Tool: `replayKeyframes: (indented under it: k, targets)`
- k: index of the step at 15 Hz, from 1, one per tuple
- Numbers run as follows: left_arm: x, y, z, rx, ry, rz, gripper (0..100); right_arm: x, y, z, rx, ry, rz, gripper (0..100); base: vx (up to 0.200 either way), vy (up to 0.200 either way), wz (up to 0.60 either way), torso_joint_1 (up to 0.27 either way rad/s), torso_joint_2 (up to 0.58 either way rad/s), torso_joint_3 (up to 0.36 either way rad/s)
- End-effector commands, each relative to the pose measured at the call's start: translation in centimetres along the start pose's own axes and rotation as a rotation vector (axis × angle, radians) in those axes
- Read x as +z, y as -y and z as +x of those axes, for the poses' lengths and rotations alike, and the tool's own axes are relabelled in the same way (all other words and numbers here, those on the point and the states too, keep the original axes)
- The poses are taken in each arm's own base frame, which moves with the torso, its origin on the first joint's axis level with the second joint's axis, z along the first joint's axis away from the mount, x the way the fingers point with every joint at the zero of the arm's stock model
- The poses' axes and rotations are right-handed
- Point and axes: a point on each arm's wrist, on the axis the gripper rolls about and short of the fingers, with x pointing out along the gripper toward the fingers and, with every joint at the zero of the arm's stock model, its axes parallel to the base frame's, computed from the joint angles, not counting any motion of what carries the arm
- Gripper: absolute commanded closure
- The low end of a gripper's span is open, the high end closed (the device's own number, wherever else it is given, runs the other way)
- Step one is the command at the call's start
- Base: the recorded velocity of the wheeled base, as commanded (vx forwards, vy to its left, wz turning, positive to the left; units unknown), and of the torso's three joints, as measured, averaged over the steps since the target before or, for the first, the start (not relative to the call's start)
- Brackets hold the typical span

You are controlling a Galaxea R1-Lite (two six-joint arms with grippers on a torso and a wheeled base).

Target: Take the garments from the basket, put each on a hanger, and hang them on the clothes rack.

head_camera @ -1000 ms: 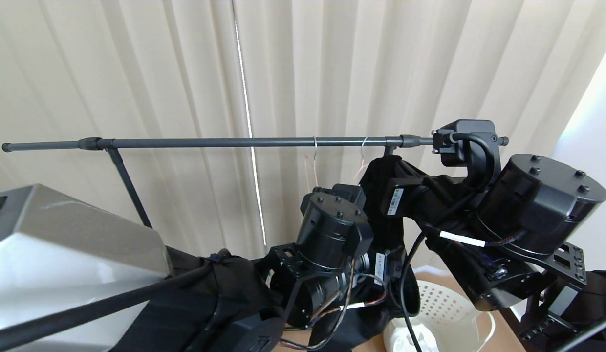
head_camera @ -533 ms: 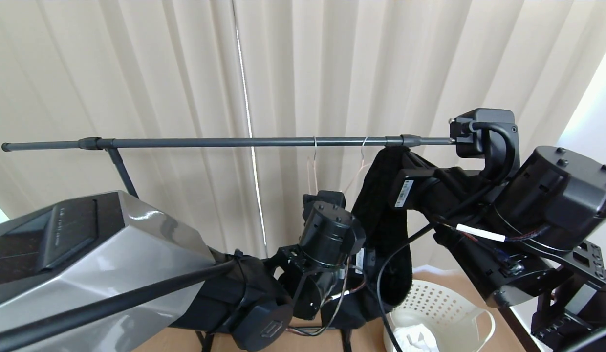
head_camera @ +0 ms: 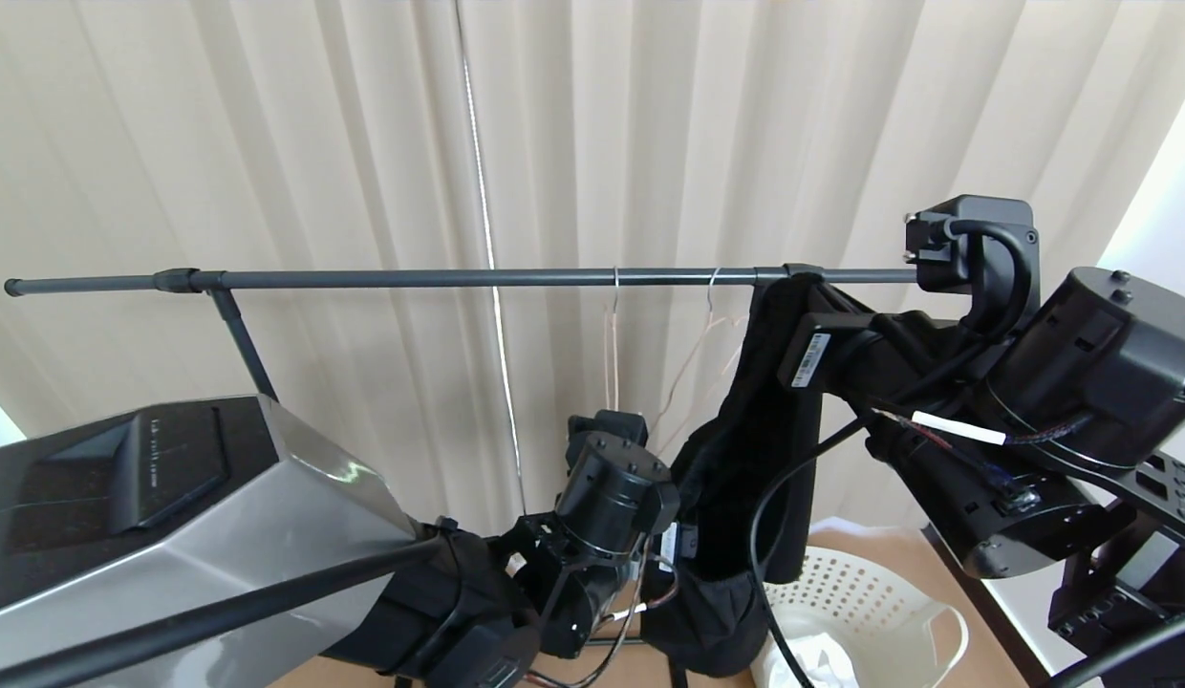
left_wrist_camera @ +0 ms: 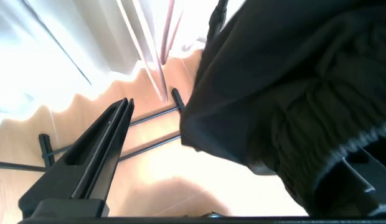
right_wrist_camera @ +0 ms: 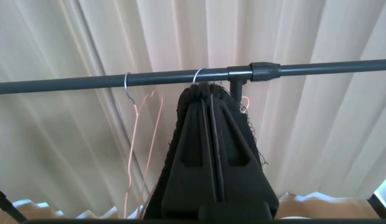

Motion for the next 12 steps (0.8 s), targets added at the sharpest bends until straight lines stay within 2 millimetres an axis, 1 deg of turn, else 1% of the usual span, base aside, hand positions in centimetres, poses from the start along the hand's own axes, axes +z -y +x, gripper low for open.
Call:
replayKeyframes:
  k: [1, 2, 6, 9, 12]
  targets:
    - [-0.6, -0.1, -0.4, -0.003, -0.011, 0.008, 0, 0.1, 0.0, 0.0, -0.001, 0.001, 0.001, 100, 0.000, 0.000, 0.00, 0.000, 0.00, 0.000]
    - [-0.9, -0.1, -0.5, -0.005, -0.013, 0.010, 0, 0.0, 0.0, 0.1, -0.002, 0.000, 0.000, 100, 0.000, 0.000, 0.00, 0.000, 0.00, 0.000]
    - [-2.0, 1.0, -1.3, -0.049, -0.007, 0.027, 0, -0.3, -0.1, 0.1, -0.006, -0.005, -0.003, 100, 0.000, 0.000, 0.00, 0.000, 0.00, 0.000]
    - [-3.2, 1.4, -1.8, -0.073, -0.021, 0.053, 0, -0.1, -0.1, 0.2, -0.012, -0.001, 0.001, 100, 0.000, 0.000, 0.00, 0.000, 0.00, 0.000]
    - [-4.2, 2.2, -2.2, -0.098, -0.032, 0.071, 0, -0.5, -0.2, 0.4, -0.015, -0.008, -0.005, 100, 0.000, 0.000, 0.00, 0.000, 0.00, 0.000]
